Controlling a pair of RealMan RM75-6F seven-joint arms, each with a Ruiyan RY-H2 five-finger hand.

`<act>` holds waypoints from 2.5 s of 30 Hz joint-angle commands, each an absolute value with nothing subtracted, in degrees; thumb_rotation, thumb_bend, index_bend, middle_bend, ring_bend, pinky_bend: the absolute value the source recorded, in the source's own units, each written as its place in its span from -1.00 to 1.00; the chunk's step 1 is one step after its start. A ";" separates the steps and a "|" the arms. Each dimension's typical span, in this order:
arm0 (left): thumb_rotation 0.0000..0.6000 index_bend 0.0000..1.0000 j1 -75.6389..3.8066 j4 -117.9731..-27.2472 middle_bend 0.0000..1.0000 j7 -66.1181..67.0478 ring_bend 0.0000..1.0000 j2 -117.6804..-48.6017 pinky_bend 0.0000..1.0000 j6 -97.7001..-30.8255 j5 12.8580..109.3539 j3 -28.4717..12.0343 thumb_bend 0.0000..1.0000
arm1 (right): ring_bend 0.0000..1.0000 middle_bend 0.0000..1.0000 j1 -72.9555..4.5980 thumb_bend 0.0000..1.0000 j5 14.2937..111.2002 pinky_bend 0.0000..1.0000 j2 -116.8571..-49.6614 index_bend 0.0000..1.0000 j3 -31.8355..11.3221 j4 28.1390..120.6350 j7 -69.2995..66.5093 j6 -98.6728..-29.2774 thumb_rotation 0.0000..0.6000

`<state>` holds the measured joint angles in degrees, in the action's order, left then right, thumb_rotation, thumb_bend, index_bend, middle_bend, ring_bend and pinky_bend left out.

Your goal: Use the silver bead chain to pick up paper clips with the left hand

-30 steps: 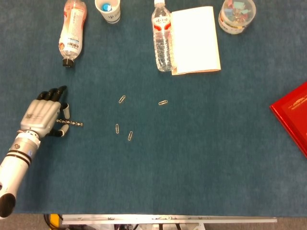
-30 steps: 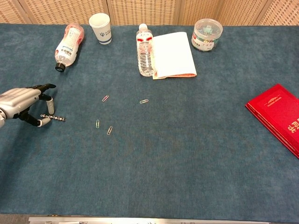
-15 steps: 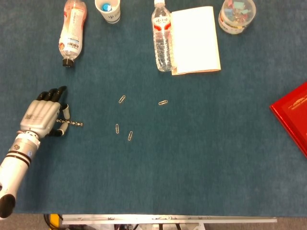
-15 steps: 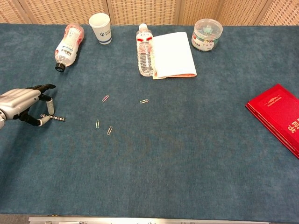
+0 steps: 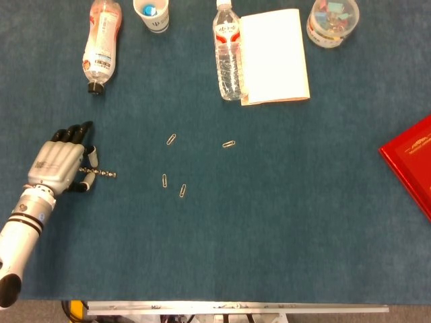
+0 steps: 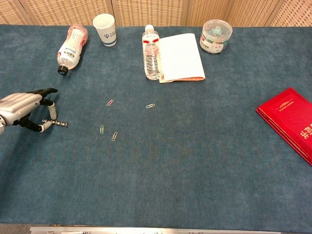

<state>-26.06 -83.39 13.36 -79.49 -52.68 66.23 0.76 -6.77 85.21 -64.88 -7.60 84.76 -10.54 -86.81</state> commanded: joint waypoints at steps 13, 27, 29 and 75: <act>1.00 -0.18 -25.42 -83.84 -1.00 12.48 -1.00 -79.65 -0.83 -53.88 67.52 0.82 -0.22 | -0.48 -0.37 -6.71 -0.65 85.30 -0.24 -64.88 -0.22 -7.57 84.76 -10.52 -86.98 1.00; 1.00 -0.22 -24.88 -83.99 -1.00 12.21 -1.00 -79.67 -0.83 -54.32 68.05 0.98 -0.34 | -0.48 -0.37 -6.73 -0.65 85.41 -0.24 -64.86 -0.22 -7.56 84.88 -10.50 -87.03 1.00; 1.00 -0.22 -24.87 -84.01 -1.00 12.12 -1.00 -79.65 -0.83 -54.27 67.99 0.90 -0.39 | -0.48 -0.37 -6.74 -0.65 85.41 -0.24 -64.86 -0.22 -7.57 84.89 -10.47 -87.02 1.00; 1.00 -0.03 -23.37 -75.69 -1.00 9.09 -1.00 -84.10 -0.83 -57.46 74.01 1.05 -0.48 | -0.48 -0.37 -6.59 -0.65 85.54 -0.24 -64.83 -0.22 -7.55 84.93 -10.49 -87.36 1.00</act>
